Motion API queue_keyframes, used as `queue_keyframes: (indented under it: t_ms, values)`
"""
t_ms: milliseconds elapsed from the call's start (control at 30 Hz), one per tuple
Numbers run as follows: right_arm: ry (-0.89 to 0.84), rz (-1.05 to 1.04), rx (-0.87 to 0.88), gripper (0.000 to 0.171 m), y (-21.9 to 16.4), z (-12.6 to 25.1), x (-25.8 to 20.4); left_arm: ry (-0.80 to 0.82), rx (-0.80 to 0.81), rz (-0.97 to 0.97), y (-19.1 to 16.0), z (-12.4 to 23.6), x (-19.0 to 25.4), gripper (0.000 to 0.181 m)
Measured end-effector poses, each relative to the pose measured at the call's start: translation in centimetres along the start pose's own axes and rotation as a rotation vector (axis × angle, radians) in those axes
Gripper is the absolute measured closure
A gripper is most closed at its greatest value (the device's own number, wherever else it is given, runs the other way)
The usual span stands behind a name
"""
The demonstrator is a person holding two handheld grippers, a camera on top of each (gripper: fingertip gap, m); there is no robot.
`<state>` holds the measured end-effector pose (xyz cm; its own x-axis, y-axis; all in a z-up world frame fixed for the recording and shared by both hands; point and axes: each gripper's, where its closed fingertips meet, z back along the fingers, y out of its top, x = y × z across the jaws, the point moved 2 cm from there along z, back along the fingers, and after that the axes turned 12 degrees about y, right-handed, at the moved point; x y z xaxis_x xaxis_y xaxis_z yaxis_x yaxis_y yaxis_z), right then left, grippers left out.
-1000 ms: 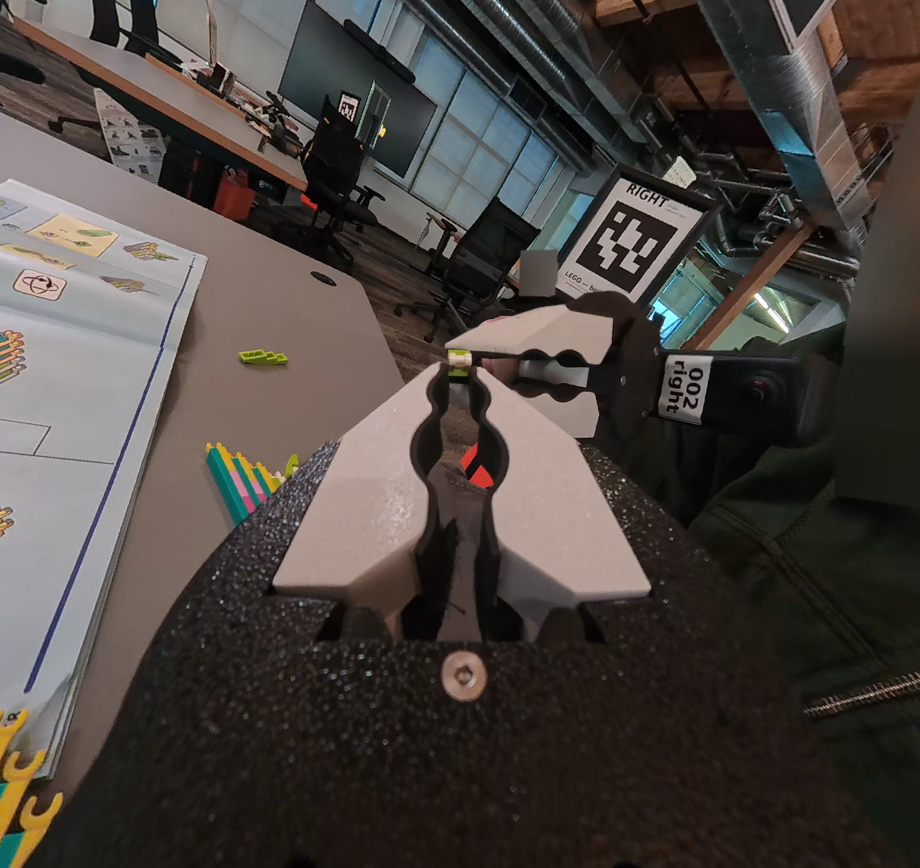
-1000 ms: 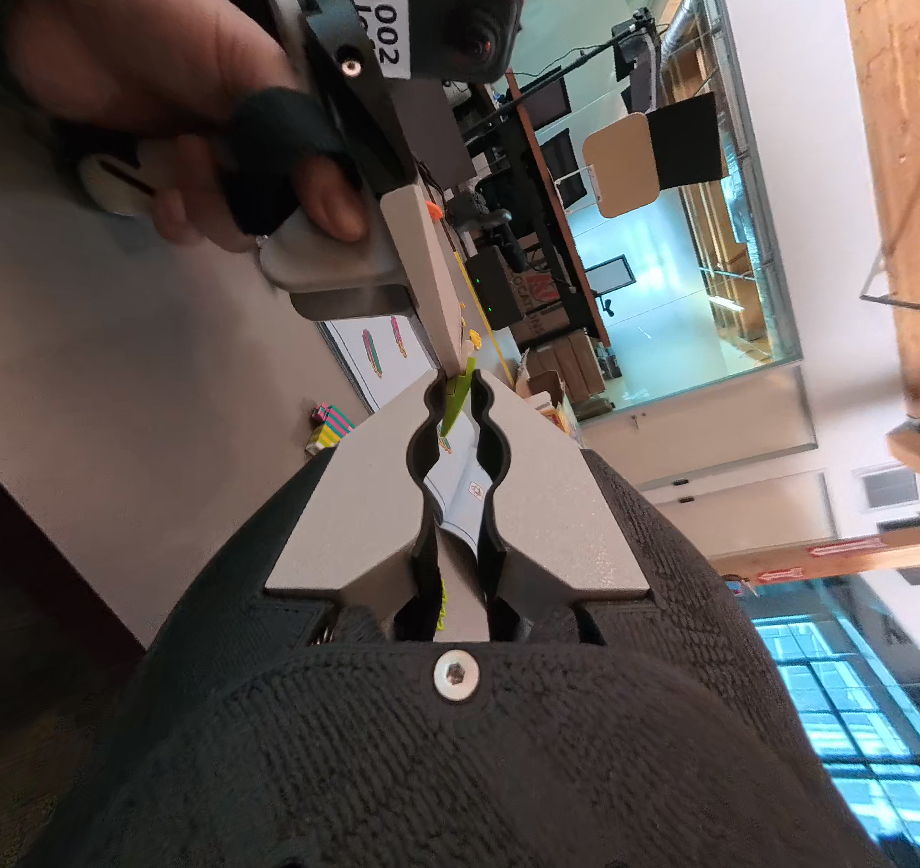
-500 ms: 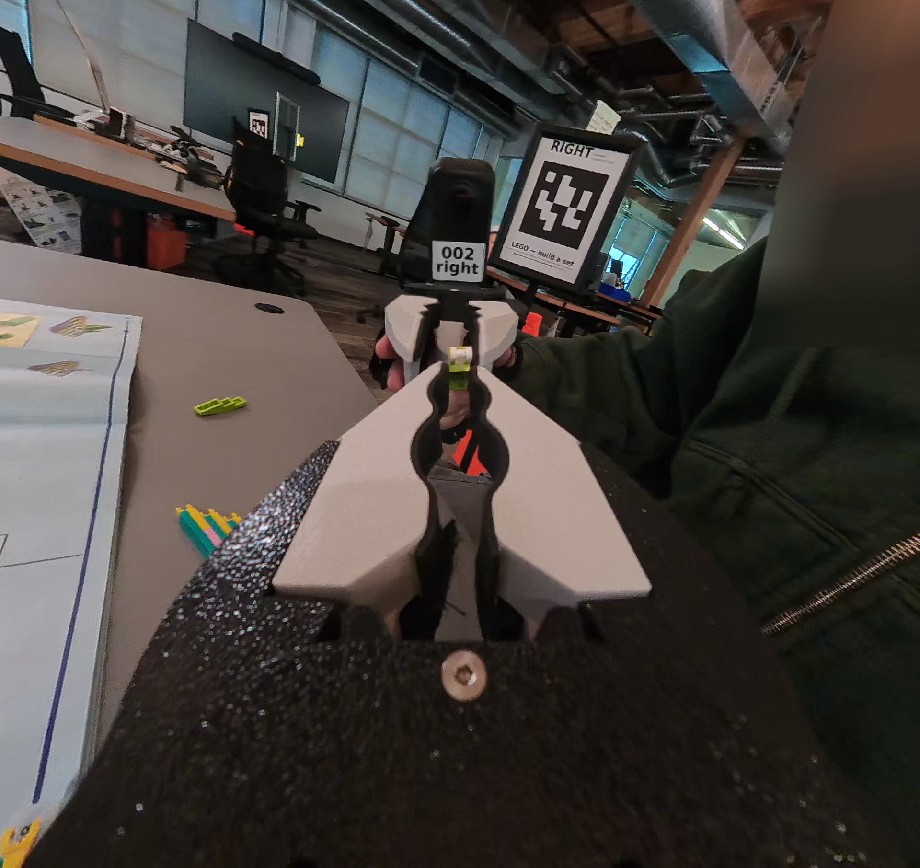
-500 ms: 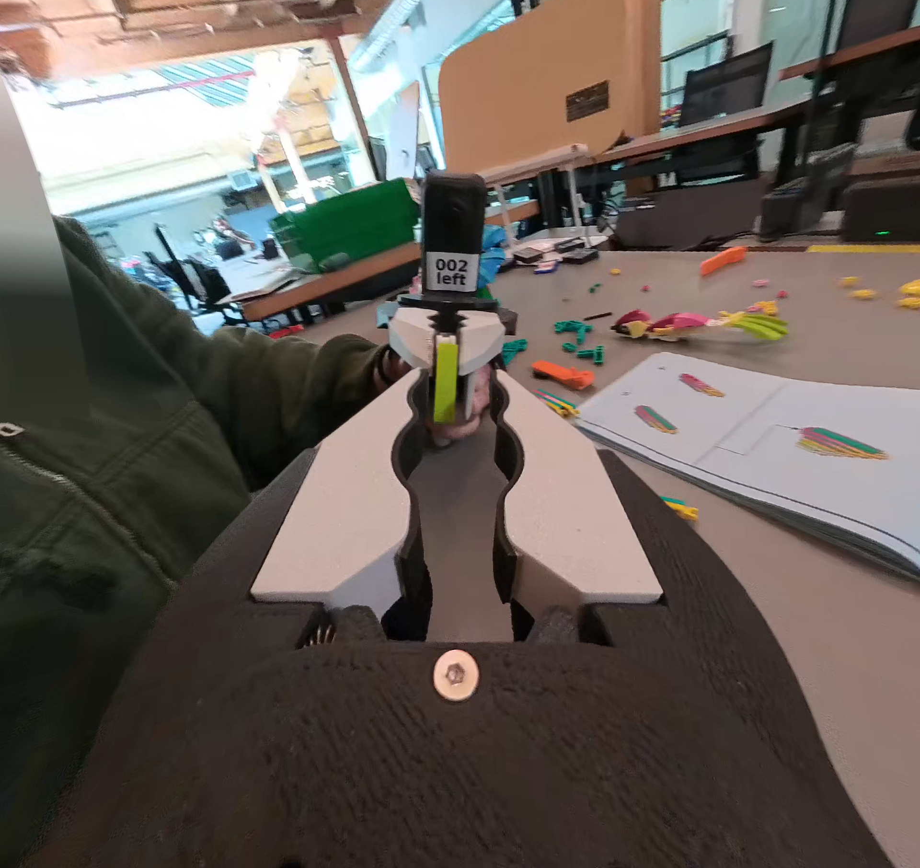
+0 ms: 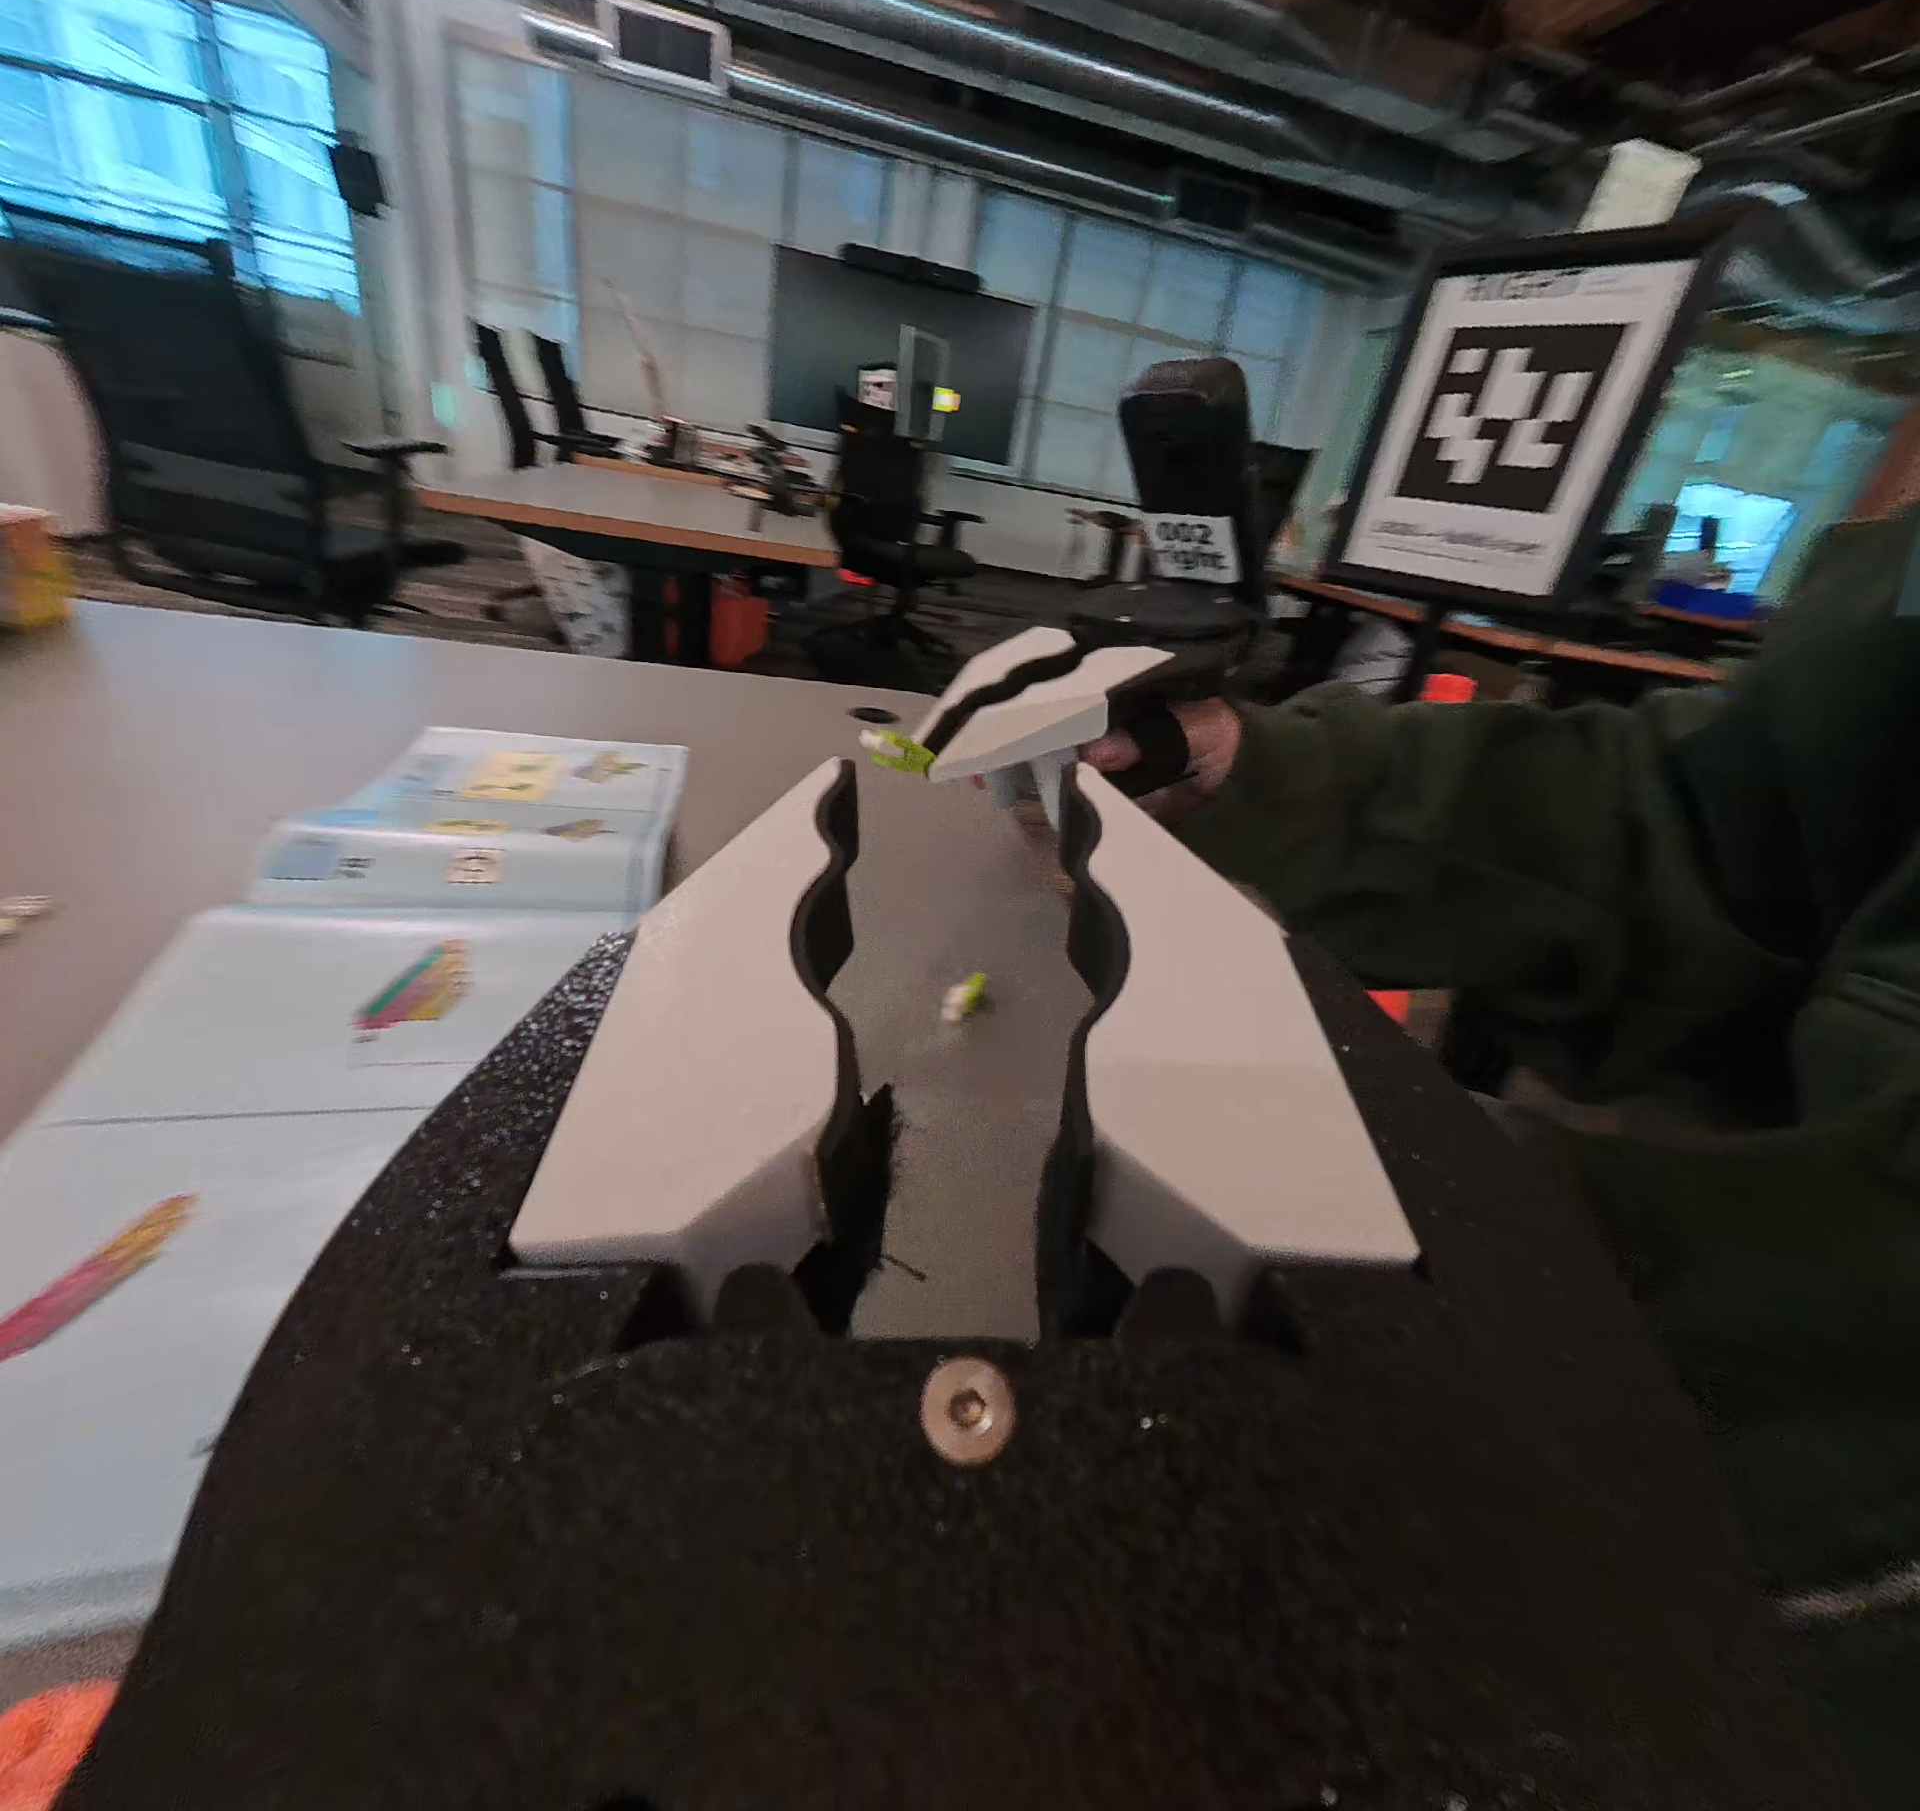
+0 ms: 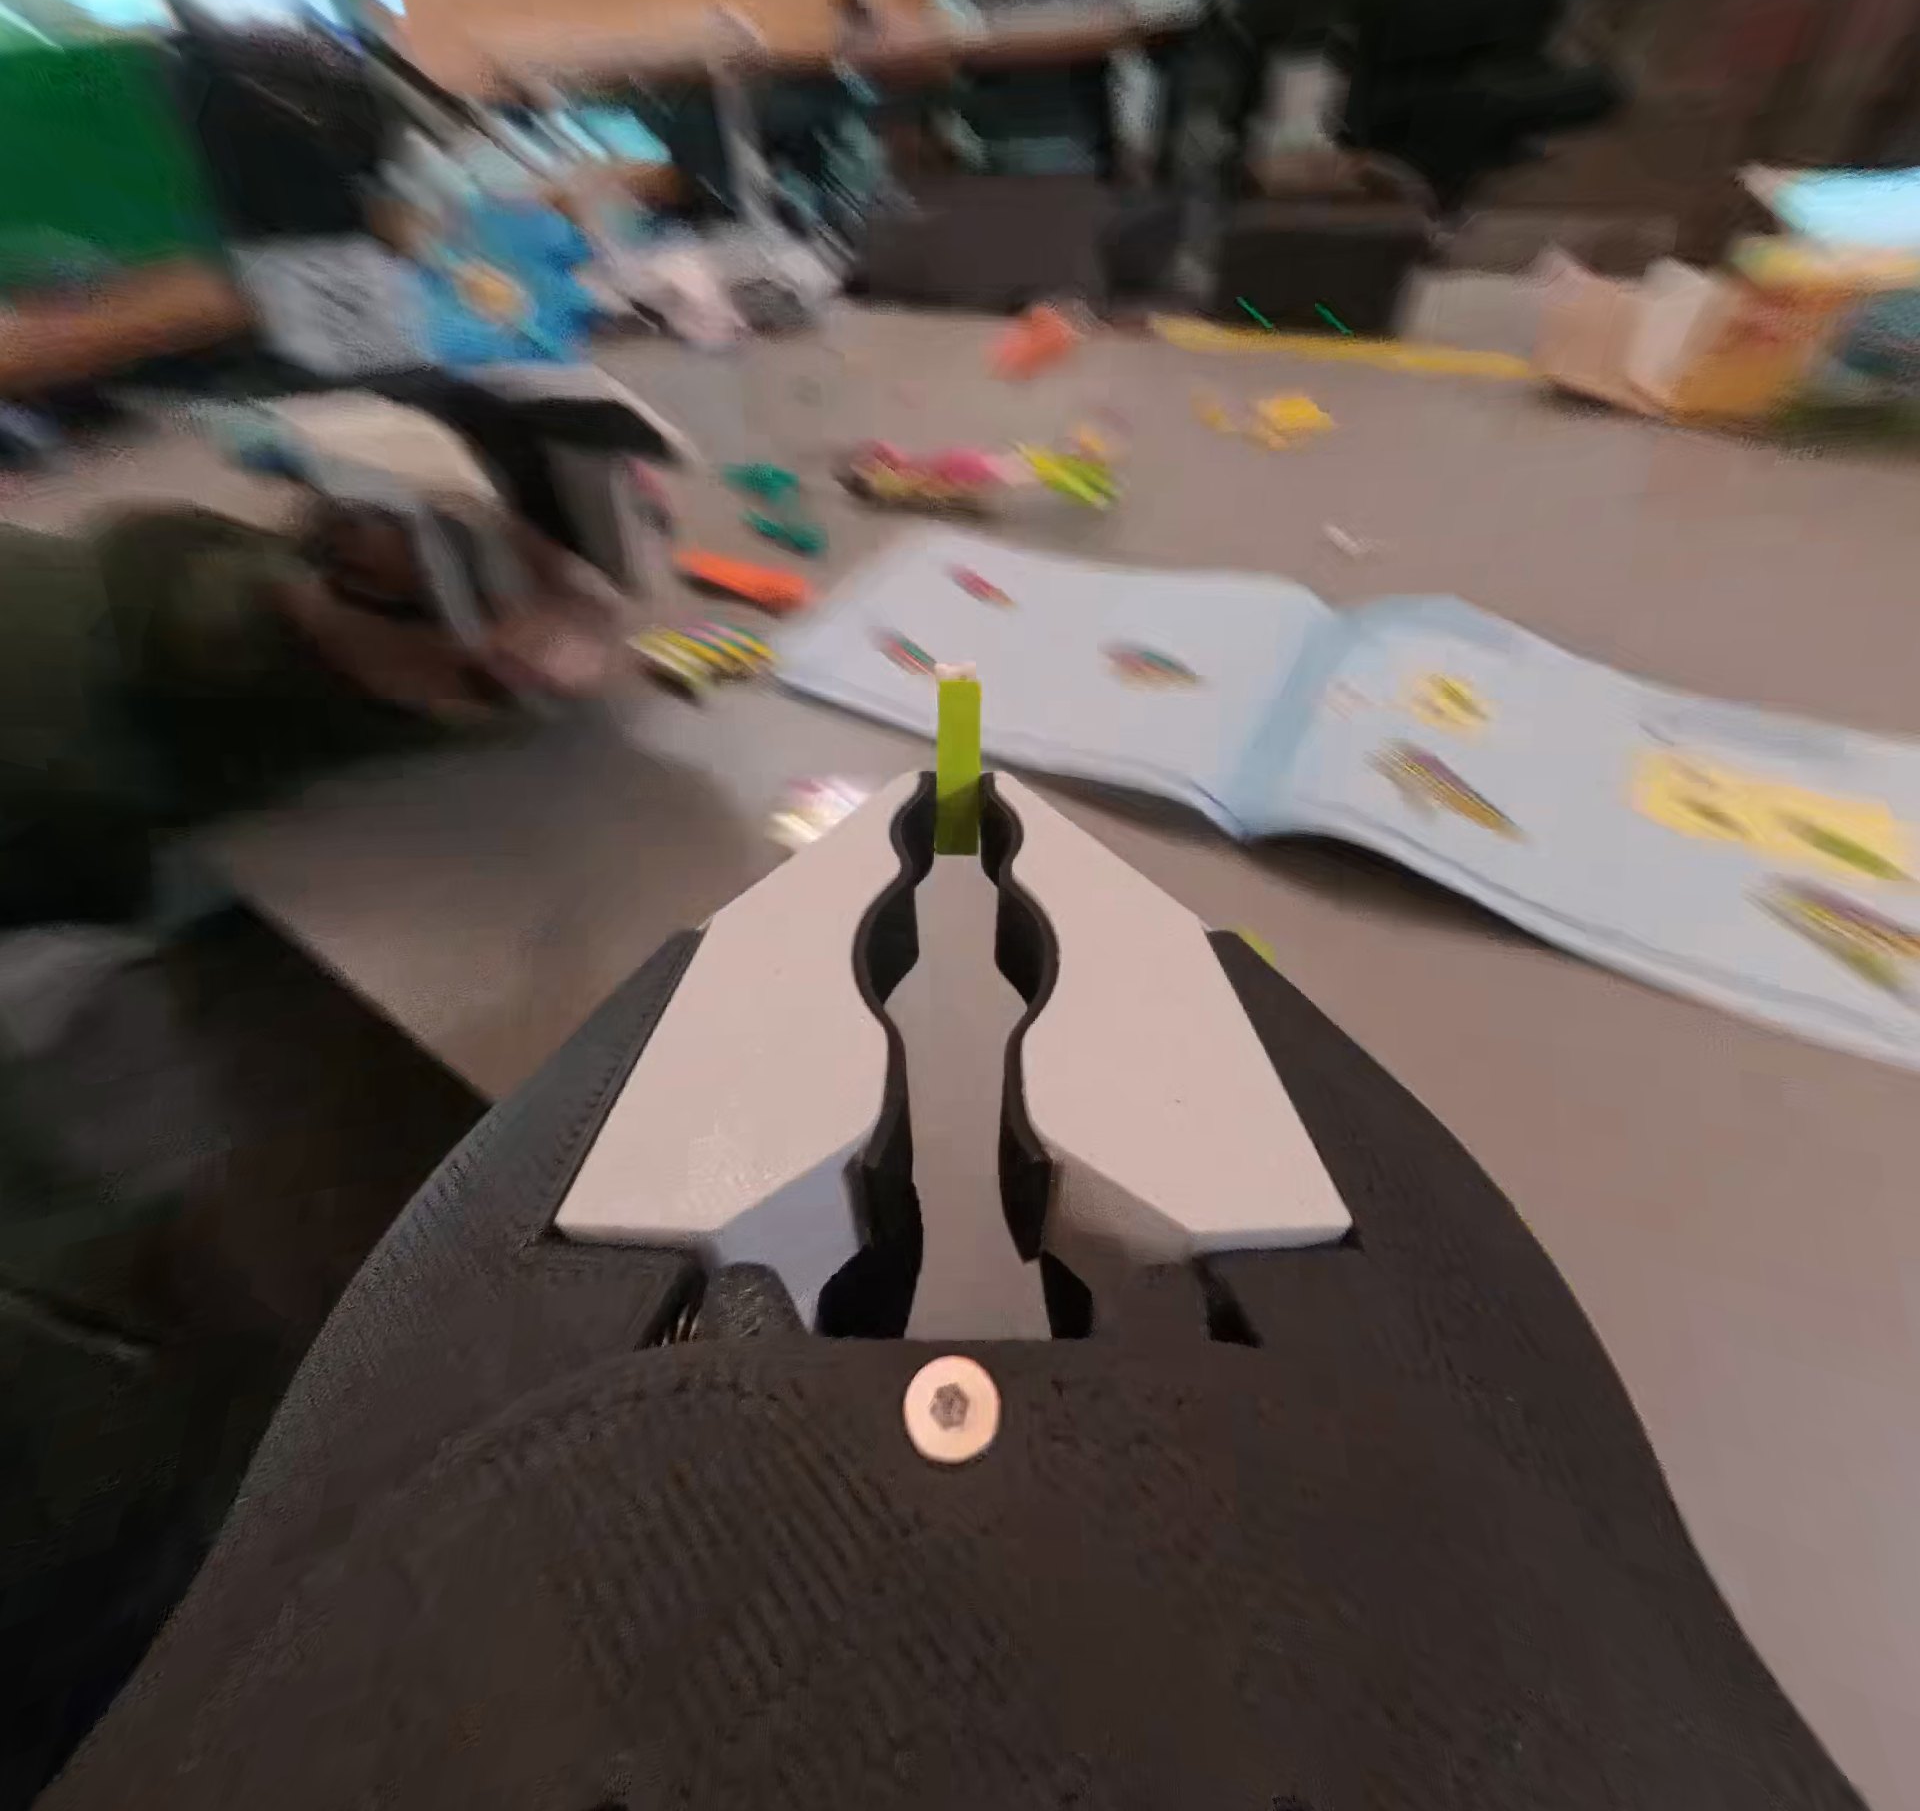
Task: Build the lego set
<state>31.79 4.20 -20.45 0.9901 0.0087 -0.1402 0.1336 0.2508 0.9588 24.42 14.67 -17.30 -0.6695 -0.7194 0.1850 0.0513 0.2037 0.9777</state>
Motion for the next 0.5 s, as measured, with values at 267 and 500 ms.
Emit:
queue_keyframes:
  t_ms: [267, 500]
  values:
    - [-0.378, -0.064, -0.379, 0.165, -6.3, 6.0, 7.3, 0.208, 0.031, -0.108, 0.5, 0.6, -2.6, 0.151]
    - [-0.332, -0.099, -0.450, 0.153, -7.6, 4.5, 7.2, 0.247, 0.010, -0.092, 0.2, 0.5, -3.3, 0.150]
